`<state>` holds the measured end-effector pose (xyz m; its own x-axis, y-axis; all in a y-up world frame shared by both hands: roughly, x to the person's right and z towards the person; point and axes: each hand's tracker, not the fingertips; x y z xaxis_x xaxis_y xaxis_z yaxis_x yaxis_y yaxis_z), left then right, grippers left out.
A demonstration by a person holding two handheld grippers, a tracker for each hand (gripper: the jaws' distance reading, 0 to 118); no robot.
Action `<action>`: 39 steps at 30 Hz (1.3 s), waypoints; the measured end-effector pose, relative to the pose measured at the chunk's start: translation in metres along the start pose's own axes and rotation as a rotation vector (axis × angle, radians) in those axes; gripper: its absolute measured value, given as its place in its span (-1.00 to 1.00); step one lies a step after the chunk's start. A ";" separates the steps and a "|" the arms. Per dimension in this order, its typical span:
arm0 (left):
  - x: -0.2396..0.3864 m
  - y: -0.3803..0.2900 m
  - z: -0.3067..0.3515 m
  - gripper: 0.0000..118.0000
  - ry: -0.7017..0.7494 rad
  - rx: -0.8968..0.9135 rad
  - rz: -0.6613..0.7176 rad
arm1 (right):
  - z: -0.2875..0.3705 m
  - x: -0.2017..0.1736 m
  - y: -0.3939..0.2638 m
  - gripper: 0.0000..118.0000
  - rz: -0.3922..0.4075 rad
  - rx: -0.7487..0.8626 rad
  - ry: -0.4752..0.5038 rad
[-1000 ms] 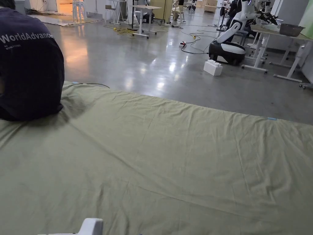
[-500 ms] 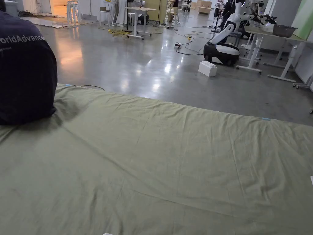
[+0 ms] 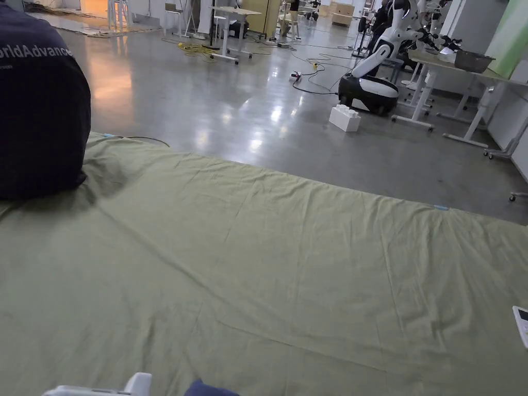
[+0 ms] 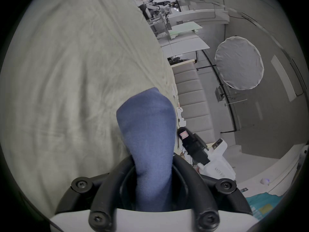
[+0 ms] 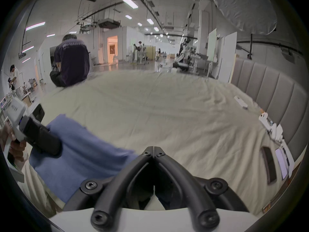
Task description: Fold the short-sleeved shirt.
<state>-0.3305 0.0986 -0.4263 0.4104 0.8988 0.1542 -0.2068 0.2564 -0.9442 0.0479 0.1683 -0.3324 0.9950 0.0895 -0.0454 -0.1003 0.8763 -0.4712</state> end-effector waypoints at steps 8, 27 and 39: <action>-0.011 0.052 0.122 -0.69 0.153 0.080 -0.036 | 0.006 0.044 0.091 -0.99 0.002 0.204 -0.102; -0.032 0.105 0.315 -0.67 0.735 0.171 0.062 | -0.003 0.095 0.106 -0.99 -0.035 0.181 -0.218; -0.009 0.096 0.294 0.10 1.222 0.163 -0.171 | -0.001 0.093 0.104 -0.99 -0.042 0.179 -0.190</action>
<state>-0.6157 0.2199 -0.4331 0.9820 -0.0472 -0.1827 -0.1414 0.4573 -0.8780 0.1295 0.2676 -0.3868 0.9816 0.1240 0.1455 -0.0747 0.9494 -0.3051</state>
